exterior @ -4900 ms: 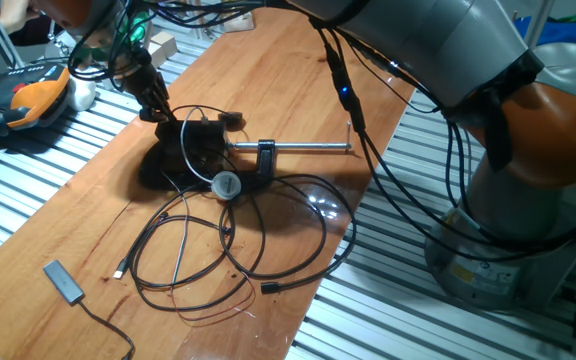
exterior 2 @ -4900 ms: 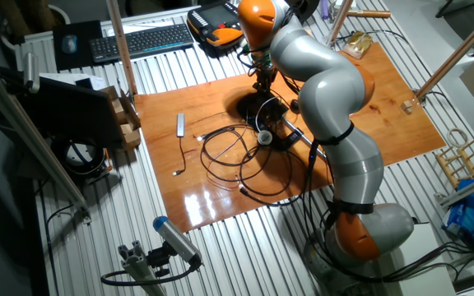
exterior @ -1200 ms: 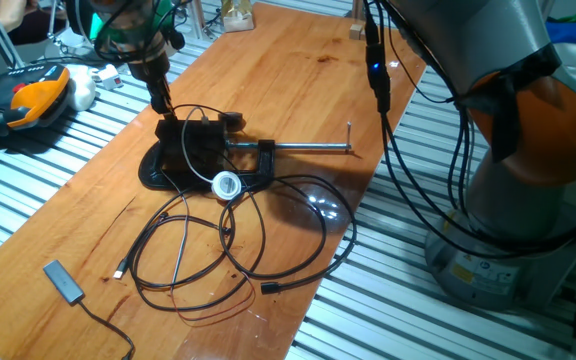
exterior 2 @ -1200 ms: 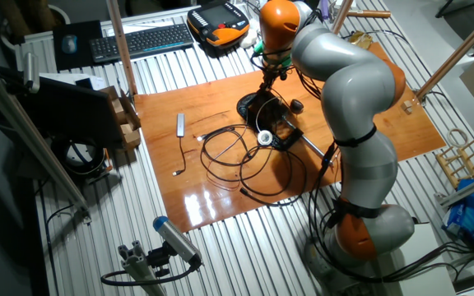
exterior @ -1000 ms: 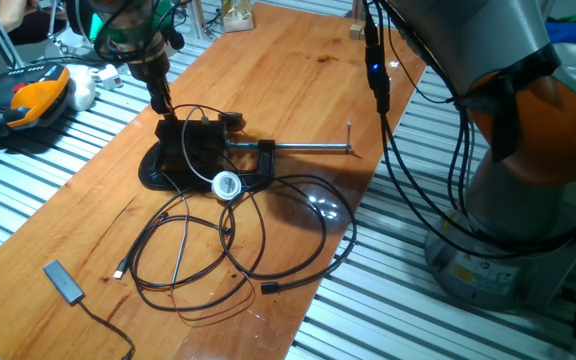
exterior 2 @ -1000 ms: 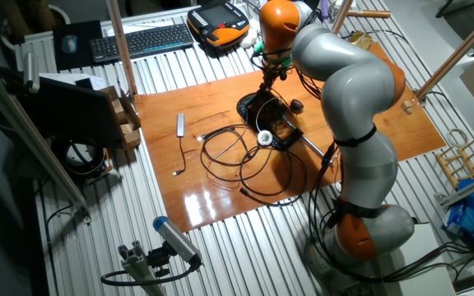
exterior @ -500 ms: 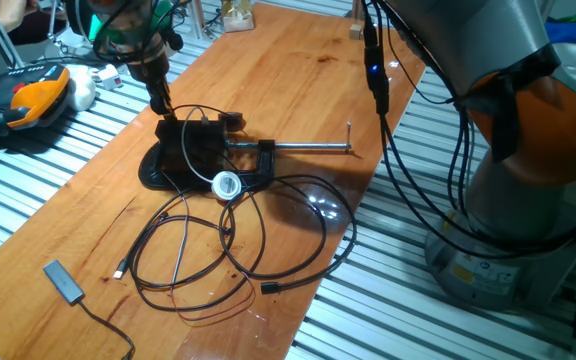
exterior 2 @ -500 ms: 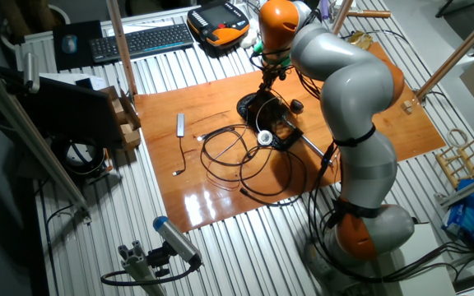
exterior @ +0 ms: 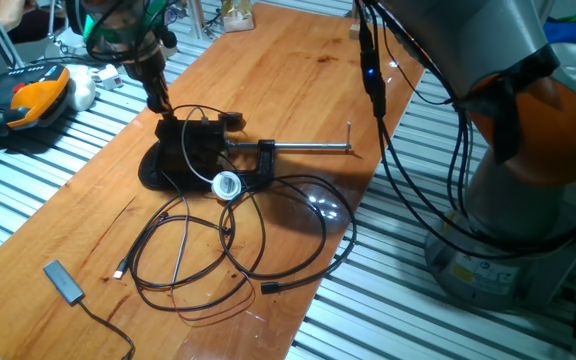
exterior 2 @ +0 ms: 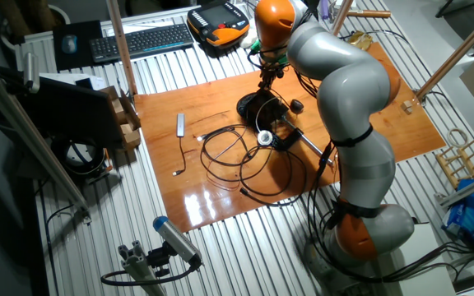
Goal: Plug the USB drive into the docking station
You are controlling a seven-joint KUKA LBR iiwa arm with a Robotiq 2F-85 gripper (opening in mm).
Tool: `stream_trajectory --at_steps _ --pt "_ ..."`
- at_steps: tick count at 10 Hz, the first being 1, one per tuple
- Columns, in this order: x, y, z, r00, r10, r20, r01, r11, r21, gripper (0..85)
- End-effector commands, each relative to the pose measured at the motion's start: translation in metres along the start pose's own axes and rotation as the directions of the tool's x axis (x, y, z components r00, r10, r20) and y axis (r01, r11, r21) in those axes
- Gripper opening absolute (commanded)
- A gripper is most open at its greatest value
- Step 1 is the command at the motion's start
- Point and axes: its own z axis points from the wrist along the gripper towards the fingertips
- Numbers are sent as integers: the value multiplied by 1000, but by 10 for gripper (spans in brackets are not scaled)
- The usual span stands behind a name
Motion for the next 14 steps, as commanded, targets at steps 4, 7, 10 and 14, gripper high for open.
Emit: stream_trajectory --at_steps 4,7,10,14 --pt "-1 1 -17 999 -32 -14 32 999 -12 510" --pt "2 -5 -34 991 -123 -60 121 992 -34 170" --pt "11 -16 -63 931 -348 -108 343 937 -62 0" --pt "15 -31 -90 572 -803 -168 795 593 -127 0"
